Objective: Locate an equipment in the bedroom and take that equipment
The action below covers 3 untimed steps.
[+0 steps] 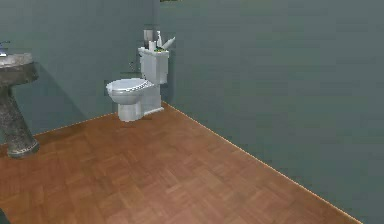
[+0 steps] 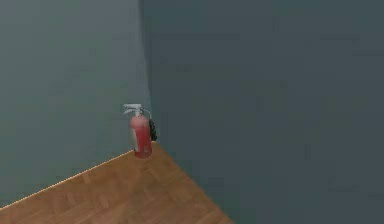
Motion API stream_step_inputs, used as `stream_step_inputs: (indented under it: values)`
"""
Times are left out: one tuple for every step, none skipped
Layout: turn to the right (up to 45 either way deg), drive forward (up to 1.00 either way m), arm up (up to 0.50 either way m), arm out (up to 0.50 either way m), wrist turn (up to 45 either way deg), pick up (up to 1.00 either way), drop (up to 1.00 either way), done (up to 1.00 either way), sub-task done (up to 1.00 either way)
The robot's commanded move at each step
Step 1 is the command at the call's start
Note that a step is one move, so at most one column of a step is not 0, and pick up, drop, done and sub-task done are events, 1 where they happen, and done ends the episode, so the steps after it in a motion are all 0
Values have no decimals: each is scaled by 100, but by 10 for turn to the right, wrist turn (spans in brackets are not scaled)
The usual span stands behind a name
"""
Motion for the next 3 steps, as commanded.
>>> stream_step_inputs:
  values:
    - [-210,0,0,0,0,0,0,0,0]
    - [0,100,0,0,0,0,0,0,0]
    - [-90,0,0,0,0,0,0,0,0]
